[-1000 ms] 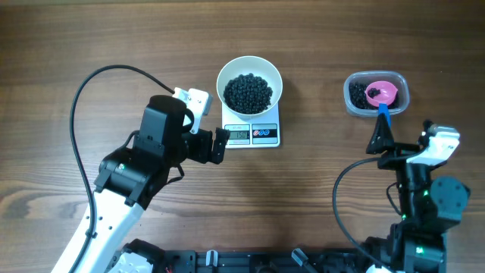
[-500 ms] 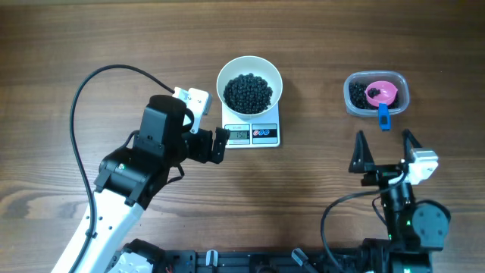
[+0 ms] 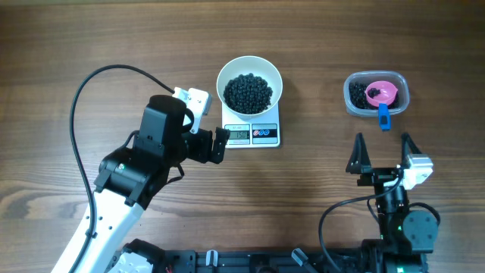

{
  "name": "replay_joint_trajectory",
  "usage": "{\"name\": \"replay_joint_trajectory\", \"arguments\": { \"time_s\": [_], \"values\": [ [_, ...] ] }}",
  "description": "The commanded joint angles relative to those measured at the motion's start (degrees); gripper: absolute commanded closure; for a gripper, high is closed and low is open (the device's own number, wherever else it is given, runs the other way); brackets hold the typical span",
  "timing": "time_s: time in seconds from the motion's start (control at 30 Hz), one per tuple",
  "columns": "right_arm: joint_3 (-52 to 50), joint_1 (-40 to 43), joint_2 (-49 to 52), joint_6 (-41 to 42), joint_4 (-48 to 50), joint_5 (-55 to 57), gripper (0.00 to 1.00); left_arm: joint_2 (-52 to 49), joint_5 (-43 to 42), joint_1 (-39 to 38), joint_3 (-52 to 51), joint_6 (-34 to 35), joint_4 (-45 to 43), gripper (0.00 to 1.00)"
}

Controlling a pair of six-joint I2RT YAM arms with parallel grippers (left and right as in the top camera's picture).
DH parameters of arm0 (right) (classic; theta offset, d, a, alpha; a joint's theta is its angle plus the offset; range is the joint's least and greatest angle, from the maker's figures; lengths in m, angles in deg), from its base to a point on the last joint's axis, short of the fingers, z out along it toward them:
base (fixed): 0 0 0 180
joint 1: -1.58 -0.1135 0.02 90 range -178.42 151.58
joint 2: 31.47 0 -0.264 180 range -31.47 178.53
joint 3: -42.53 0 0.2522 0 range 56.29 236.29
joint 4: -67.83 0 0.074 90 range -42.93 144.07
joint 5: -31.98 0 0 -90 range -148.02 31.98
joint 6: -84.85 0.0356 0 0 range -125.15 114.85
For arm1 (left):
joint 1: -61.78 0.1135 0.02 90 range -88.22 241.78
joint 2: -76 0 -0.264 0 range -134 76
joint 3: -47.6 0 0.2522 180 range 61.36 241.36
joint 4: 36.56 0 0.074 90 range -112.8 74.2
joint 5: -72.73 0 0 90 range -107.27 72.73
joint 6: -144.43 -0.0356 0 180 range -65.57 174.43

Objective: Scoop item into bowl and weigh 150g on scale

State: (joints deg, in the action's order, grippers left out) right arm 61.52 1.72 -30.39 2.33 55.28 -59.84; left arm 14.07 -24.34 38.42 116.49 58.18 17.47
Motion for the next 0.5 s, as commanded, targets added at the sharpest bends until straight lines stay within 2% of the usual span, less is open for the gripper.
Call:
{"name": "replay_joint_trajectory", "arguments": {
  "time_s": [0.0, 0.4, 0.47],
  "values": [
    [-5.0, -0.3, -0.9, 0.7, 4.4, 3.5, 0.0, -0.1, 0.5, -0.2, 0.3, 0.2, 0.0, 0.0],
    [-4.9, -0.4, -0.9, 1.0, -0.6, 5.2, 0.0, -0.1, 0.5, -0.2, 0.3, 0.2, 0.0, 0.0],
    [-4.9, -1.8, -0.9, -2.2, -0.8, 3.9, 0.0, -0.1, 0.5, -0.2, 0.3, 0.2, 0.0, 0.0]
  ]
}}
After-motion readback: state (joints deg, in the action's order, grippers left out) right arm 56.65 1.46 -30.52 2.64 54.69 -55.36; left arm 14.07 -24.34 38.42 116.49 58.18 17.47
